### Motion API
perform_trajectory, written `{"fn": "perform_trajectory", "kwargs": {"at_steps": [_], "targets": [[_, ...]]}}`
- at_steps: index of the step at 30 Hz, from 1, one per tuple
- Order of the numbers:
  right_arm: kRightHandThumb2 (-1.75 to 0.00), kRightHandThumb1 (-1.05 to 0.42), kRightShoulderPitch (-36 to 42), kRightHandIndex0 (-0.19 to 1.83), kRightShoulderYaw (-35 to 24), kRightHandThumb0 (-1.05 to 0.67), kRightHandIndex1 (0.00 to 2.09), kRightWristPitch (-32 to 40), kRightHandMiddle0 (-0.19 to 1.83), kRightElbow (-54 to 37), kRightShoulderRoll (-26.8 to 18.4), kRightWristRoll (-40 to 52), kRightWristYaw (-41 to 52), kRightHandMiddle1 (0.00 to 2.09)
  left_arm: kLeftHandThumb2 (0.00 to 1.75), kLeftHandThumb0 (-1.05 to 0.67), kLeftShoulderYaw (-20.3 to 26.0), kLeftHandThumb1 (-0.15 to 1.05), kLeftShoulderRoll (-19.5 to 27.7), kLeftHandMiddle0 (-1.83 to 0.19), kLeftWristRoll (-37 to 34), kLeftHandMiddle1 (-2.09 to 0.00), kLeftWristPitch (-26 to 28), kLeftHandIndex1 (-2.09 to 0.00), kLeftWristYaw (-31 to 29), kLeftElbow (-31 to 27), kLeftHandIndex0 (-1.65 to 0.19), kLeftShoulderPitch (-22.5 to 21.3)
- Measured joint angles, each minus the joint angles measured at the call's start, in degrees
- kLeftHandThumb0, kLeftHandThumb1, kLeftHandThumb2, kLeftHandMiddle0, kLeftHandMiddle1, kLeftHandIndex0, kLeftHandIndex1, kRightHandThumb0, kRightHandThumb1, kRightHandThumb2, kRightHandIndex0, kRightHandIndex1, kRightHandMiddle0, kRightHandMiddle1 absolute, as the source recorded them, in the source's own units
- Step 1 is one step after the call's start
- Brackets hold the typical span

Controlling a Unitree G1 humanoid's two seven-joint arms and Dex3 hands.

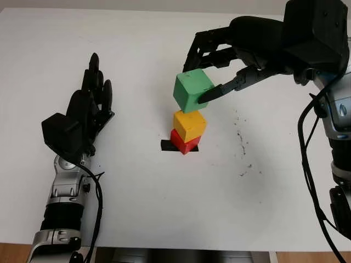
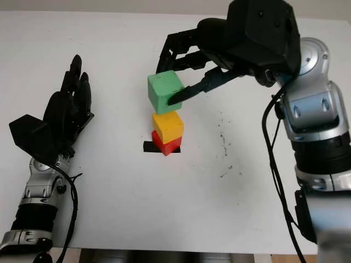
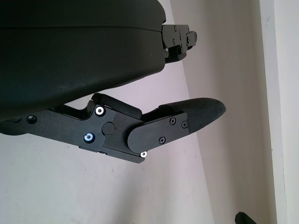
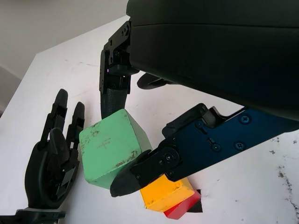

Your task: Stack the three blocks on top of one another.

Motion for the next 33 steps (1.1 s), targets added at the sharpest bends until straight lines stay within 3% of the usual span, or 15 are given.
{"fn": "perform_trajectory", "kwargs": {"at_steps": [33], "targets": [[-0.05,-0.99,1.16,0.39,1.22,-0.55,0.04,-3.72,0.31,3.03,-0.56,-0.08,1.72,1.69,0.69,-0.69,-0.02,1.05,0.00,0.11,0.17,-0.05,-0.27,-0.05,0.66,0.09,0.10,0.00]]}}
